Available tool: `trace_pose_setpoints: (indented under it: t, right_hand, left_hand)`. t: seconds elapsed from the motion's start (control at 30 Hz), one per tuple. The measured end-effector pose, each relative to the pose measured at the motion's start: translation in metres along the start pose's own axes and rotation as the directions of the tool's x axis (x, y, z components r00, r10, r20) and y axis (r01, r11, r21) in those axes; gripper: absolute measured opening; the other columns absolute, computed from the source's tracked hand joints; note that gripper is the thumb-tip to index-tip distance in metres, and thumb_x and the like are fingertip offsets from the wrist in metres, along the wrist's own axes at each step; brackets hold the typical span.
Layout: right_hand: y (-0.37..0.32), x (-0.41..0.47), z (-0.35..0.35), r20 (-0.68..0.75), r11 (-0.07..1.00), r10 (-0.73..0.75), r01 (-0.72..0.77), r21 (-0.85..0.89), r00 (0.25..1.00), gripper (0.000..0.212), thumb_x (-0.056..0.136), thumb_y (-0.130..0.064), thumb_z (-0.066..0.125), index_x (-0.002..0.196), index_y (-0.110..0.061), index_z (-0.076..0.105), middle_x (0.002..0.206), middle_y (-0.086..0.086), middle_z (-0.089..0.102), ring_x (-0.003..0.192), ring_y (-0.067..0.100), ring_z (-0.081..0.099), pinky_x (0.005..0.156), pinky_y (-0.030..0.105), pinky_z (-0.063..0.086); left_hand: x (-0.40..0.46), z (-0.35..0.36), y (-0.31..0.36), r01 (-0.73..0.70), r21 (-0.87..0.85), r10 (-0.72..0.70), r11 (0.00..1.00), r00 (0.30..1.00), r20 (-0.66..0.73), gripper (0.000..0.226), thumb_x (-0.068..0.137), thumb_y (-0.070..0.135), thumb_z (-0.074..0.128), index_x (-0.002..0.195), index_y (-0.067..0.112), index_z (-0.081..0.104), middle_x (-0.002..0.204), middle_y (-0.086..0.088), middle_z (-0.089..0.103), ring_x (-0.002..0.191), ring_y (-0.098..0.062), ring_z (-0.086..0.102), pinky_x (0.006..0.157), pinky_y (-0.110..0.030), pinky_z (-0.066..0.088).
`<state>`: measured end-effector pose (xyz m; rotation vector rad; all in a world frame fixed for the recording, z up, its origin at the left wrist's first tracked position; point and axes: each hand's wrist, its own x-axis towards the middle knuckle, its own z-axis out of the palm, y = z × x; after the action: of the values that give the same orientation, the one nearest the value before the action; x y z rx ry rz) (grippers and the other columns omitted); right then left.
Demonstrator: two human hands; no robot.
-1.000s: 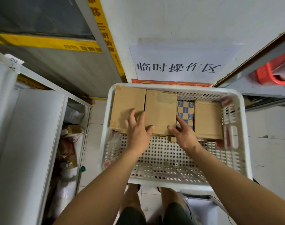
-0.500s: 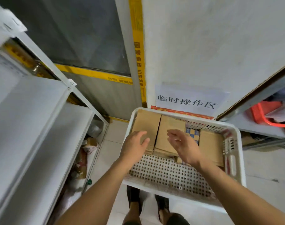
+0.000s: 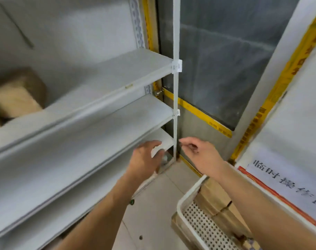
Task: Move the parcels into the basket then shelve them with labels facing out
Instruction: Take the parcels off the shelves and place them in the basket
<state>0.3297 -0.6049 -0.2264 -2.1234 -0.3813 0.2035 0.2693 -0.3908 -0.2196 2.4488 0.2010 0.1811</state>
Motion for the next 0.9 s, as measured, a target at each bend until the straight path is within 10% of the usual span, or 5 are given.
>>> trace_pose_setpoints:
  t: [0.4,0.9]
  right_hand:
    - [-0.213,0.068,0.182,0.307,0.913,-0.402,0.401,0.069,0.863,0.026,0.103,-0.023,0.067,0.128,-0.027,0.072,0.117,-0.016,0.073,0.104,-0.008,0.066,0.091,0.008,0.050]
    - [-0.385,0.078,0.395,0.518,0.781,-0.608,0.568,0.259,0.601,0.028,0.101,-0.023,0.069,0.128,-0.030,0.071,0.115,-0.017,0.072,0.108,-0.003,0.066,0.092,0.012,0.053]
  left_hand:
    - [-0.056,-0.218,-0.142,0.197,0.027,-0.168,0.980,0.894,-0.415,0.037,0.101,0.035,0.069,0.134,0.019,0.070,0.133,-0.001,0.072,0.118,-0.022,0.067,0.100,-0.033,0.053]
    - [-0.164,-0.368,-0.286,0.445,-0.121,-0.391,0.887,0.588,-0.708,0.036,0.099,0.034,0.072,0.132,0.018,0.071,0.125,0.000,0.074,0.114,-0.016,0.069,0.098,-0.041,0.057]
